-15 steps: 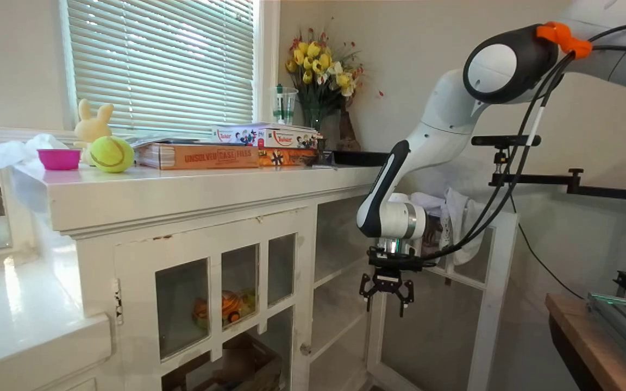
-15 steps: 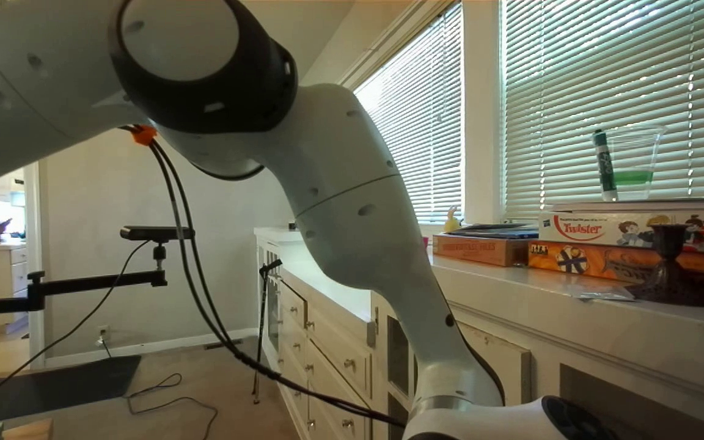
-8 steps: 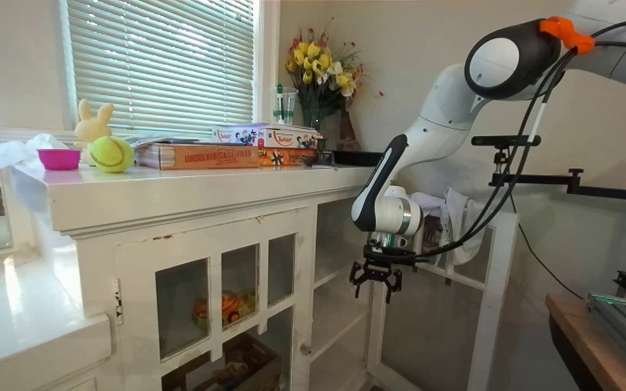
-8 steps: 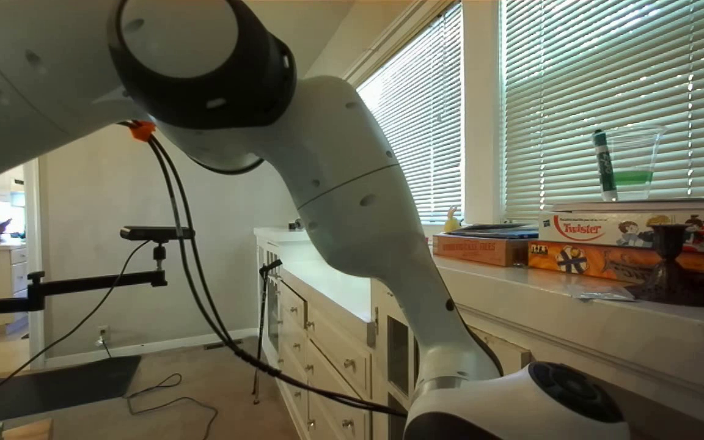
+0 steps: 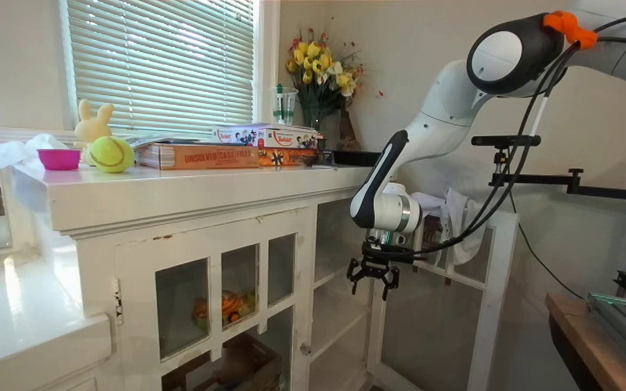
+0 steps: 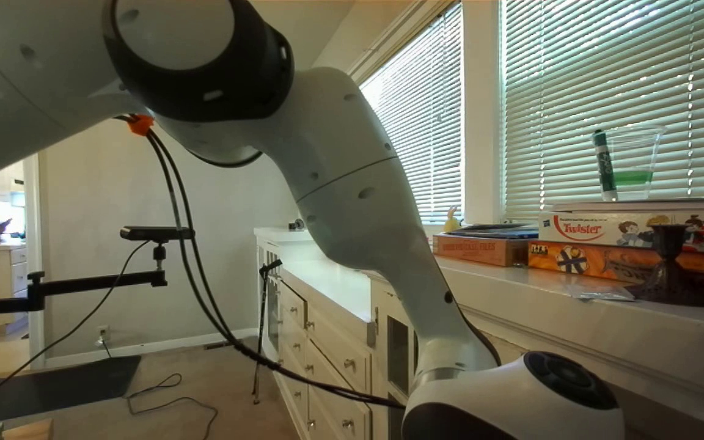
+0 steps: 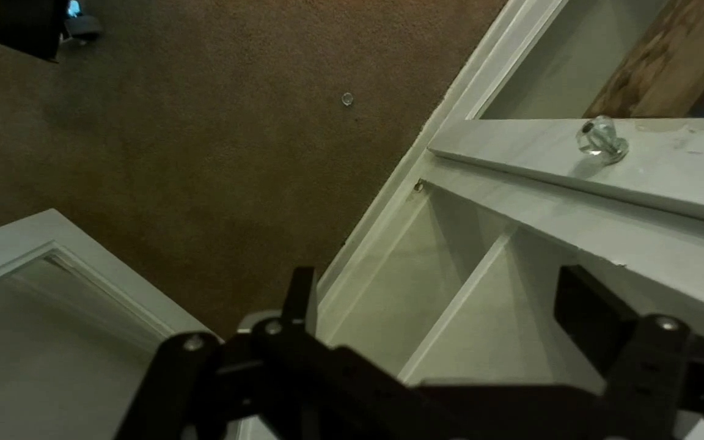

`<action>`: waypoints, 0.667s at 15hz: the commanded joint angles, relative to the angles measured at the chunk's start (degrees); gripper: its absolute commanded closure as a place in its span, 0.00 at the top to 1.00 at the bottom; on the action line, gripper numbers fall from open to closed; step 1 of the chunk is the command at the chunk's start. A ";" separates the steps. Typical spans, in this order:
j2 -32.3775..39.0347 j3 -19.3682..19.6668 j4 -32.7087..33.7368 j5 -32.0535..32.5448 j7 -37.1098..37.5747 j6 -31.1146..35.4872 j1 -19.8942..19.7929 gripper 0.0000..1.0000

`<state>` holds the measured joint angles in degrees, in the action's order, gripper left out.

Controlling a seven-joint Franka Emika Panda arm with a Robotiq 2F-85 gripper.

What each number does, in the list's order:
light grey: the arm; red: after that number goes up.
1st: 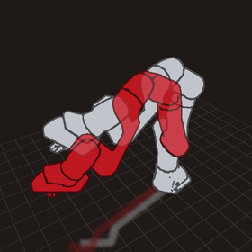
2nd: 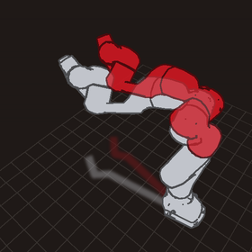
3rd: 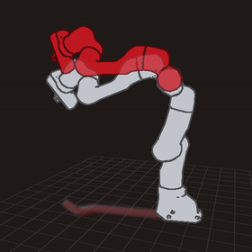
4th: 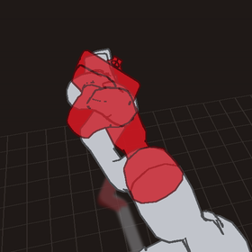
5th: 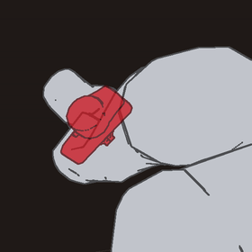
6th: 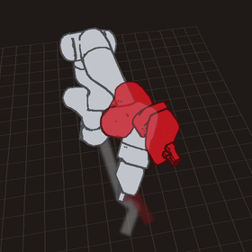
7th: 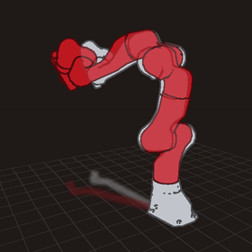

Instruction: Open the left door of the cabinet on the right.

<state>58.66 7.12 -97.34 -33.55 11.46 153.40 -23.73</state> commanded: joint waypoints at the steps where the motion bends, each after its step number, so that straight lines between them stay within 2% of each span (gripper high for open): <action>1: 0.15 -2.37 -0.87 0.67 -4.11 6.97 -1.32 1.00; 5: 0.96 -7.17 -1.04 0.82 -9.22 13.76 -3.90 1.00; 10: 2.40 -15.95 -1.94 2.15 -16.46 23.54 -9.55 1.00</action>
<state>60.46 -3.83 -97.91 -33.53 -1.39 171.79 -29.36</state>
